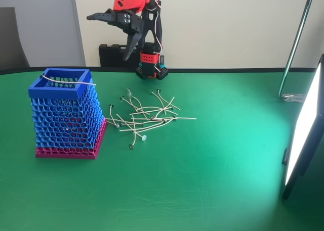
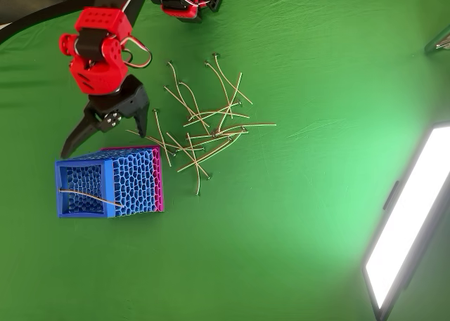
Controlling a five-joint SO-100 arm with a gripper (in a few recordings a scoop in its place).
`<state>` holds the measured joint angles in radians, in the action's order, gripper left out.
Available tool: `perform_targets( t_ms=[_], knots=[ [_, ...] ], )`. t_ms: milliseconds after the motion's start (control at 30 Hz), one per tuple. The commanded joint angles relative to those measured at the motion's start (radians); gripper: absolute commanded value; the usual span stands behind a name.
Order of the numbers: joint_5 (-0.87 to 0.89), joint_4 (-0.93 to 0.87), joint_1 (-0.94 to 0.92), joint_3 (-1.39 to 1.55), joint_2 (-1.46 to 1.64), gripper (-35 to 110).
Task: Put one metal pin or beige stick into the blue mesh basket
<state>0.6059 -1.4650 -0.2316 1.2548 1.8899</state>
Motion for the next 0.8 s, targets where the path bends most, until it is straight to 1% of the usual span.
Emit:
perform_targets(
  t_ms=[0,133,267,333,467,500,600,667,700,733,767],
  knots=[
    [-0.012,-0.049,0.074,0.087,0.178,78],
    [-0.054,-0.117,0.164,0.267,0.347,79],
    [-0.135,-0.138,0.249,0.471,0.502,84],
    [-0.172,-0.132,0.264,0.56,0.58,85],
    [-0.249,-0.038,0.255,0.706,0.726,83],
    [-0.262,-0.025,0.255,0.736,0.759,81],
    [-0.301,0.04,0.262,0.836,0.861,57],
    [-0.318,0.044,0.272,0.877,0.92,53],
    [-0.327,0.044,0.273,0.894,0.946,47],
    [-0.341,0.044,0.272,0.91,0.968,36],
    [-0.353,0.051,0.272,0.928,0.996,28]
  ],
)
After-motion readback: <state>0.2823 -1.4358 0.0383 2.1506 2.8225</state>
